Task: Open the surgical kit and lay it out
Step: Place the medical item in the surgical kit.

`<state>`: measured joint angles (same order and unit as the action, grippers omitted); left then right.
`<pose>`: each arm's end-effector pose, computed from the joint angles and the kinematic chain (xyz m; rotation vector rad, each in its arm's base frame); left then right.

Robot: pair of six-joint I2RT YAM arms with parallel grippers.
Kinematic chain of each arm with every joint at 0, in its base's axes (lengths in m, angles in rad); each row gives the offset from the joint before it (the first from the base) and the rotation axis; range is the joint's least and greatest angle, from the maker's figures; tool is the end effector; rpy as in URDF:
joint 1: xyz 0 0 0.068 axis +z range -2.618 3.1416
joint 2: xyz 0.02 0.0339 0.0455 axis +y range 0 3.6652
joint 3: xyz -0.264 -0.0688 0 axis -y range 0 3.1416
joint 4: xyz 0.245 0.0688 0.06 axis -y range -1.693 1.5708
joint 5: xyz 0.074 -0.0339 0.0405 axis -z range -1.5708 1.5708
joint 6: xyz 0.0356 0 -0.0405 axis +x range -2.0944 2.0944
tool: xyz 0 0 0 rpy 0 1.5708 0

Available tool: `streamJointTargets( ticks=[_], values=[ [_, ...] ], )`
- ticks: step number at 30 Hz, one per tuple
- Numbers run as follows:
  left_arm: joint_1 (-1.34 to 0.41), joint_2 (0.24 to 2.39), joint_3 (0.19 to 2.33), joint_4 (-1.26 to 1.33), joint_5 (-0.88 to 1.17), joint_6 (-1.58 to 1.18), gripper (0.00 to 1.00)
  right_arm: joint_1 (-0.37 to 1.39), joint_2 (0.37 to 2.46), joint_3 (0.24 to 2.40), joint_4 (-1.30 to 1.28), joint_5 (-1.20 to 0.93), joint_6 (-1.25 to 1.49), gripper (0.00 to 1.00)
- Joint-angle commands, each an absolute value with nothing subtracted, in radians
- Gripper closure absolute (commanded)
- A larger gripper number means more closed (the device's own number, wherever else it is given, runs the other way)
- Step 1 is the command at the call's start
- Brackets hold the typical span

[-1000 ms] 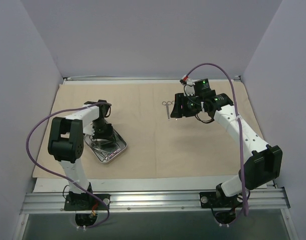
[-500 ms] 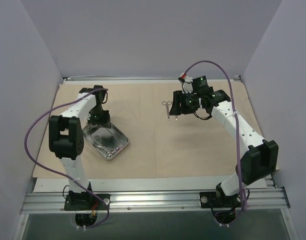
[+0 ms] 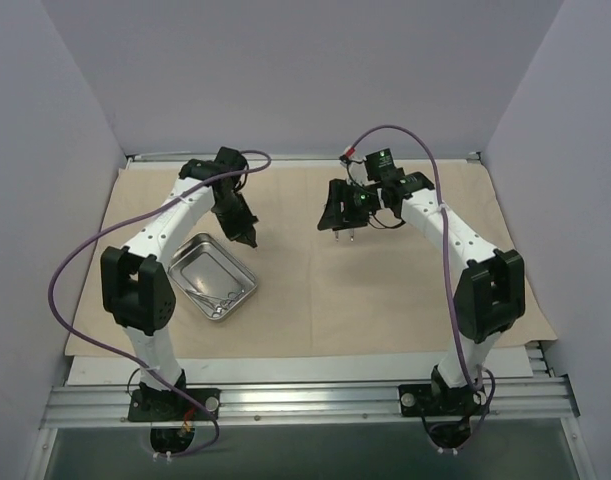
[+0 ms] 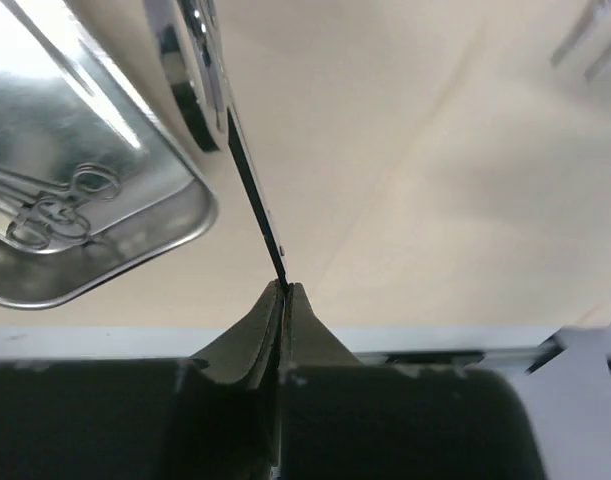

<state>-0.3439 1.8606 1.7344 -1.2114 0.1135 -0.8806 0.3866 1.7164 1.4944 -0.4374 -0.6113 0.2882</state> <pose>0.3482 -0.1290 0.2888 -0.7753 2.8948 -0.3411 0.3554 0.1667 0.3161 -0.4614 2.2457 1.0422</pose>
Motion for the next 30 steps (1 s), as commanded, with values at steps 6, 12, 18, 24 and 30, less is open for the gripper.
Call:
streamJointTargets(
  ticks=[6,12,18,24,30],
  values=[
    [-0.485,1.741,1.757,-1.047,0.336,-0.52,0.98,0.403,1.818,1.569,-0.161,-0.854,0.538,0.47],
    [-0.508,1.686,1.718,-0.95,0.423,-0.473,0.98,0.394,1.806,1.513,0.055,-0.962,0.686,0.38],
    [-0.526,1.652,1.646,-0.868,0.5,-0.474,0.98,0.402,1.825,1.516,0.083,-0.997,0.698,0.39],
    [-0.532,1.672,1.652,-0.884,0.499,-0.472,0.98,0.416,1.825,1.52,0.072,-0.969,0.696,0.44],
    [-0.532,1.698,1.692,-0.896,0.499,-0.468,0.98,0.436,1.836,1.525,0.011,-0.934,0.652,0.51]
  ],
)
